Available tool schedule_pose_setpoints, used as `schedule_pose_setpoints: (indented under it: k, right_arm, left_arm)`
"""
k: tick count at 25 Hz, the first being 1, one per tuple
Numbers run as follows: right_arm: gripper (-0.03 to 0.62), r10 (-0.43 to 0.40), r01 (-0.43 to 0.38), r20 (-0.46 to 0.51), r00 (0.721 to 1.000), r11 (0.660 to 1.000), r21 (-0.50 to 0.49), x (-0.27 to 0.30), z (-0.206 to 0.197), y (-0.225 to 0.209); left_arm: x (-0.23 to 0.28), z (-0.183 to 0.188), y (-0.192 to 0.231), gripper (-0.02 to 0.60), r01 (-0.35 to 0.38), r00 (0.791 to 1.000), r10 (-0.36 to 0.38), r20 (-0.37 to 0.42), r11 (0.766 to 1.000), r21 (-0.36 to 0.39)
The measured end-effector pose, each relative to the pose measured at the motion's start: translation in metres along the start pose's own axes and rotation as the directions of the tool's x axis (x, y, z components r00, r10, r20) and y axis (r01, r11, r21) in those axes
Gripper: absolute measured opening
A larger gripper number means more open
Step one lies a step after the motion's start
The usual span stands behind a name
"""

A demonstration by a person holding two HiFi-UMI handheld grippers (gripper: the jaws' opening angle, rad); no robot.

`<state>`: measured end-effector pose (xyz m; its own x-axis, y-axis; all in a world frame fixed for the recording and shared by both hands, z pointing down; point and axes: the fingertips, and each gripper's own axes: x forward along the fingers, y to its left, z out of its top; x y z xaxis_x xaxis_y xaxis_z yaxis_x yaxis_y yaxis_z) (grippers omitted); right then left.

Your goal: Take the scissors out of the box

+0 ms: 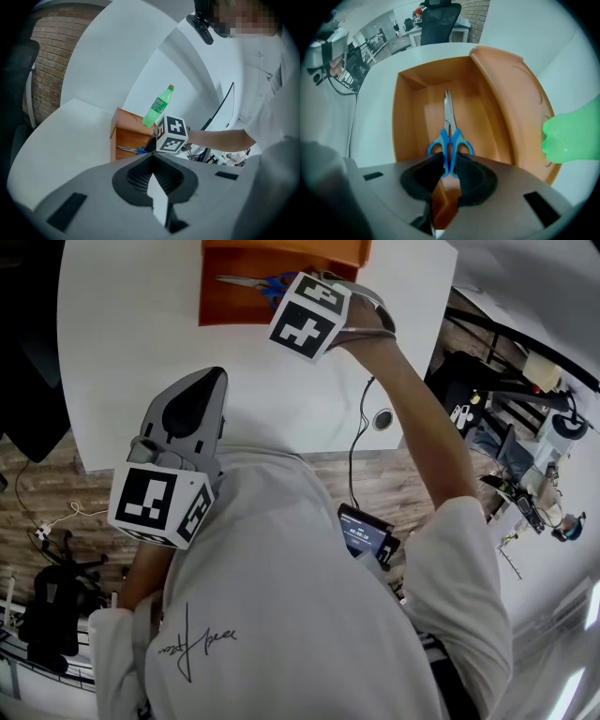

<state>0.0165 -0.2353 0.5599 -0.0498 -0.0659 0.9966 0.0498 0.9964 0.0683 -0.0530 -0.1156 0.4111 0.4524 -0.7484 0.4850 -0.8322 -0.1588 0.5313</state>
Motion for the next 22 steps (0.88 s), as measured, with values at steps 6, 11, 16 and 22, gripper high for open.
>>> schedule_pose_setpoints:
  k: [6,11,16,22]
  right_arm:
    - [0.091,-0.003,0.003,0.014,1.0,1.0,0.031,0.001,-0.003,0.001]
    - [0.091,0.011,-0.011,0.009,1.0,0.999,0.051,0.002,-0.002,0.0]
    - [0.091,0.076,-0.077,0.014,0.997,0.985,0.152,-0.001,-0.007,0.006]
    - [0.089,0.095,-0.102,0.049,0.994,0.976,0.193,-0.005,-0.012,0.014]
  left_arm:
    - [-0.008,0.001,-0.001,0.003,-0.012,1.0,0.012,0.025,1.0,0.006]
    - [-0.017,0.004,0.001,0.003,-0.028,0.998,0.028,0.05,1.0,0.007]
    - [-0.034,0.01,0.003,0.003,-0.043,0.995,0.043,0.086,0.999,0.005]
    - [-0.034,0.018,0.003,0.003,-0.049,0.991,0.05,0.124,0.999,-0.007]
